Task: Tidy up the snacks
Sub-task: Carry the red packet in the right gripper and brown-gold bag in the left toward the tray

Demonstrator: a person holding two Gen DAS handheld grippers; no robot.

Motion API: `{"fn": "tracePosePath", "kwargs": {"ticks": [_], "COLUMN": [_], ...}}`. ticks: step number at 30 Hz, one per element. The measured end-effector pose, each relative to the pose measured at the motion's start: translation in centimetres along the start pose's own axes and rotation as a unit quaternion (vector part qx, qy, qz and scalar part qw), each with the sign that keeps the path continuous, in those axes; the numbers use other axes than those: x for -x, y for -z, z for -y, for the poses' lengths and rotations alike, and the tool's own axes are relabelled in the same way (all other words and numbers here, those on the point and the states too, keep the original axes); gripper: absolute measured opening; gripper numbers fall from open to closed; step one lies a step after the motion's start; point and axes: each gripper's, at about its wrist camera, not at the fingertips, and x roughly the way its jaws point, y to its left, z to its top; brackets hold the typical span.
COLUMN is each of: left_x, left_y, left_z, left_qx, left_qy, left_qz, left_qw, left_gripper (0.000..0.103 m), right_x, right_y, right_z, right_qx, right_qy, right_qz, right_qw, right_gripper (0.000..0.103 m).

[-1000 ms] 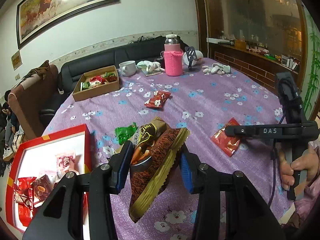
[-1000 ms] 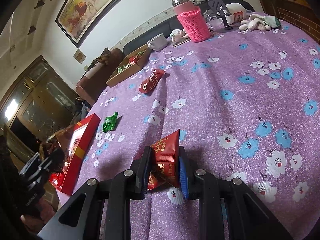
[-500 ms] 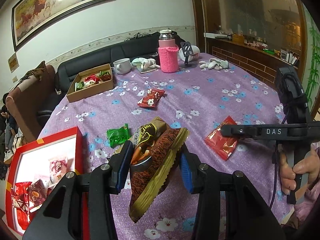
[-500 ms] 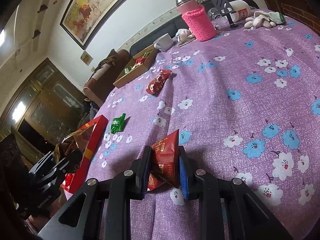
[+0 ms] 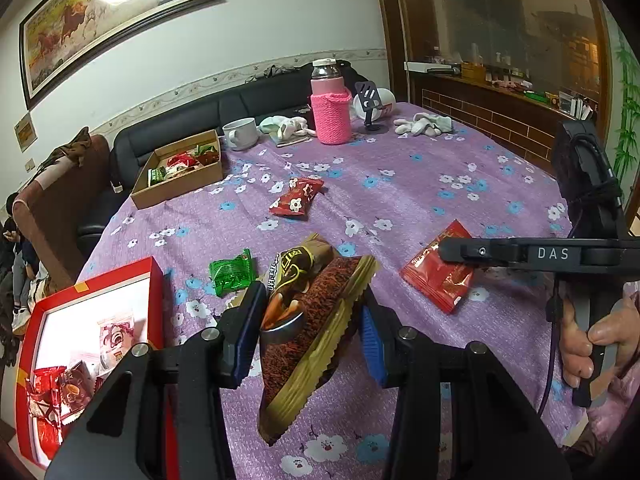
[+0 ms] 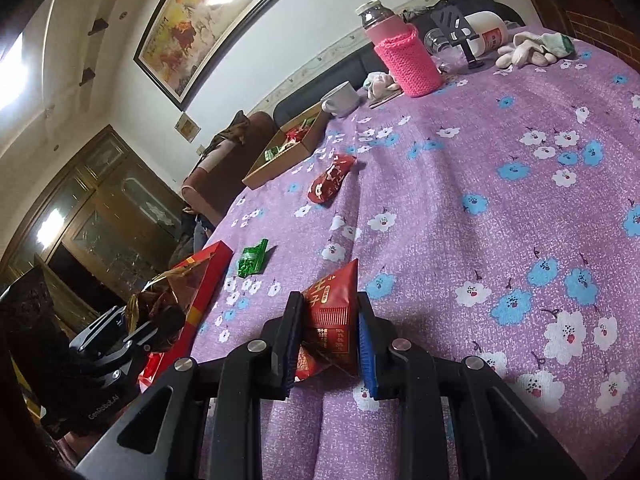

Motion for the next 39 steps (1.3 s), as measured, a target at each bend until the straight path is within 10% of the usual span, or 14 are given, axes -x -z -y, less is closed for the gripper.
{"fn": "tracePosePath", "kwargs": {"ticks": [39], "left_x": [1.4], "left_y": [0.3], "left_z": [0.1], "left_qx": [0.006], "left_qy": [-0.004], "left_qz": [0.001], "left_qw": [1.0], "left_gripper": [0.043], "right_x": [0.7], "right_y": [0.1], "right_z": [-0.3], "right_qx": [0.001], "right_qy": [0.005], "right_qz": [0.013], "right_qw": [1.0], "right_gripper": [0.026]}}
